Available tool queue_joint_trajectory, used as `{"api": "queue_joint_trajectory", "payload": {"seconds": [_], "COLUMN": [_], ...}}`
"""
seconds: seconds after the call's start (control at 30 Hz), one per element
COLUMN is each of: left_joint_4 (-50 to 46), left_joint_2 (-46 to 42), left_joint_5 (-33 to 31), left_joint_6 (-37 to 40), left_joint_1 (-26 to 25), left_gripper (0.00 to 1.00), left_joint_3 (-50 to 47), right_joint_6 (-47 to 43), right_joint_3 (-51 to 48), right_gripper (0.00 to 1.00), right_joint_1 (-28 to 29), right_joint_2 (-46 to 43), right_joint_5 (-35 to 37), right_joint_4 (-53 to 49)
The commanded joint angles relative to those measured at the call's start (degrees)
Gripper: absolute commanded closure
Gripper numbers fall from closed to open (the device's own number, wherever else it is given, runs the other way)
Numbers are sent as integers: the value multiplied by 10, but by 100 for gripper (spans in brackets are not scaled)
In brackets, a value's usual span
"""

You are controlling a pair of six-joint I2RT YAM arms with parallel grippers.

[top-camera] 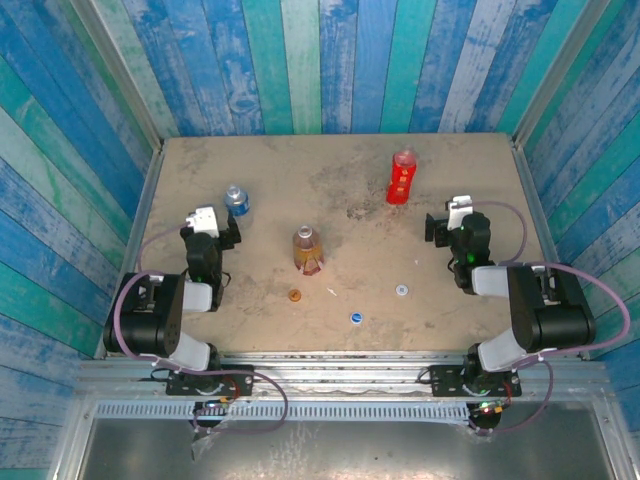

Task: Screw on the bottle caps

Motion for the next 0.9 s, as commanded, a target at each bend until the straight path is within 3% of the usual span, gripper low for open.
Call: {"api": "queue_joint_trajectory", "payload": {"seconds": [0.0, 0.13, 0.23, 0.4, 0.6, 0.73, 0.87], "left_joint_4": [-20, -103, -138, -222, -290, -392, -514], "left_joint_2": [-32, -126, -207, -302, -393, -404, -415], "left_joint_5": [0, -47, -102, -106, -53, 19, 80], "left_joint_6": [12, 4, 25, 16, -52, -139, -137], "left_joint_1": [-8, -23, -69, -135, -212, -218, -218], "left_gripper": [6, 6, 6, 6, 6, 6, 6], "left_joint_3": [0, -1, -9, 9, 28, 86, 135], "right_joint_6": [-1, -9, -22, -12, 8, 12, 34], "right_joint_3": [-1, -5, 2, 28, 96, 164, 224], "right_gripper": [0, 0, 0, 0, 0, 0, 1], "right_joint_1": [-4, -2, 16, 67, 179, 255, 331], "right_joint_2": [-5, -32, -92, -208, -285, -269, -221], "right_joint_5": [-5, -17, -5, 42, 44, -5, -48], "right_joint_4": [5, -8, -71, -205, -361, -444, -487]}}
